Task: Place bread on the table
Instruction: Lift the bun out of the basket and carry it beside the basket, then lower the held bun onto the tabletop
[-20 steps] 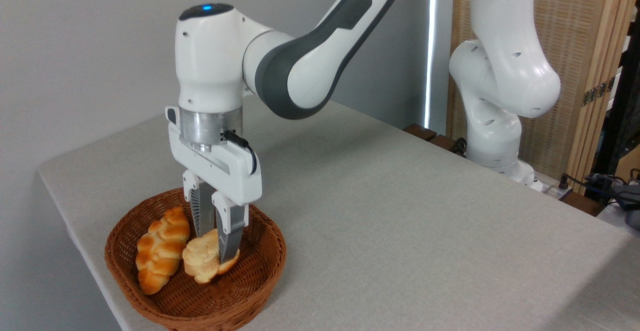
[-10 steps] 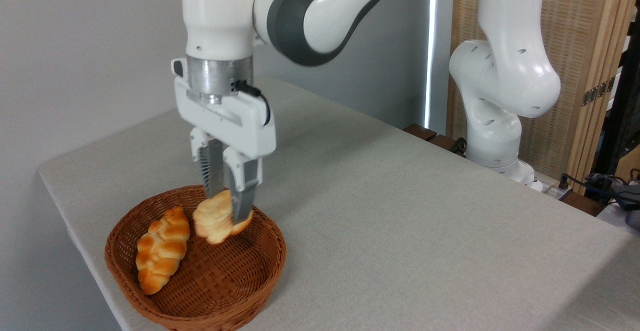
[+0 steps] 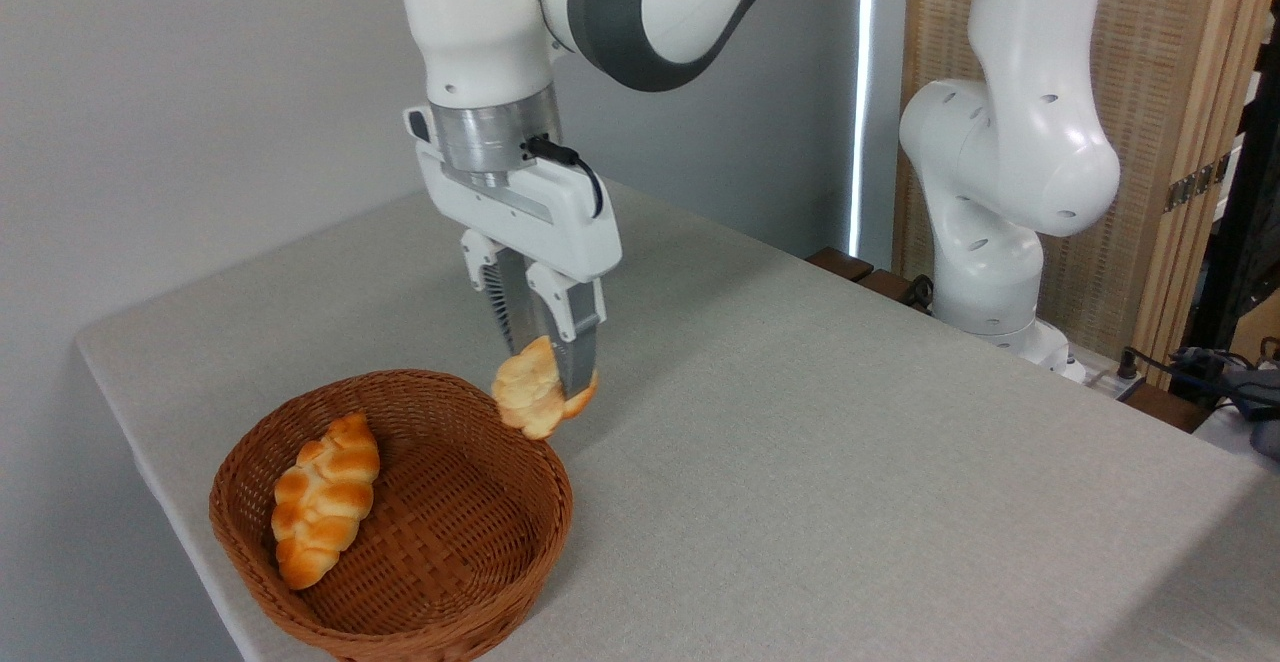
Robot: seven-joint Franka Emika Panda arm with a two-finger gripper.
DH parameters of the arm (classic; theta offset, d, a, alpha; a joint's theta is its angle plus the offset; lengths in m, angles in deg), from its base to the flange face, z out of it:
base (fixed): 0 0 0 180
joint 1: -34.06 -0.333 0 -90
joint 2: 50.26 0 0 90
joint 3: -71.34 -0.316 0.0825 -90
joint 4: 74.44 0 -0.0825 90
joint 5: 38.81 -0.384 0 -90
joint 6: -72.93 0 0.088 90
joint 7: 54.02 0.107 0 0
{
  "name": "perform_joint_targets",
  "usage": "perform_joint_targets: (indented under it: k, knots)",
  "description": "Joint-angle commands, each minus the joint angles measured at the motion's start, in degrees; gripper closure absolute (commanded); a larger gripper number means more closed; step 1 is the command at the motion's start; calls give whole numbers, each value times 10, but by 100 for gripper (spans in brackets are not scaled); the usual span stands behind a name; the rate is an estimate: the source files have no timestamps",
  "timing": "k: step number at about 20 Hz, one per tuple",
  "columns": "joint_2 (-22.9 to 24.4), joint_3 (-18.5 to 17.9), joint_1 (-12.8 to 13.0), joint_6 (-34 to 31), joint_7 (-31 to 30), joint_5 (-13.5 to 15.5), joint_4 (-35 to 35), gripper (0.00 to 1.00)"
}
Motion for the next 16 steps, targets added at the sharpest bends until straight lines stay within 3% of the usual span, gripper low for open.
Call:
perform_joint_targets:
  k: [1, 5, 7, 9, 12, 16]
  knots:
    - [21, -2, 12, -36, 3, 13, -31, 36]
    - [20, -2, 22, -41, 5, 13, -44, 31]
    - [14, -1, 24, -41, 5, 13, -44, 17]
    - [8, -2, 30, -40, 5, 13, -44, 14]
    - [-4, -2, 31, -32, 5, 13, -44, 0]
    - [-7, -2, 31, -26, 5, 10, -43, 0]
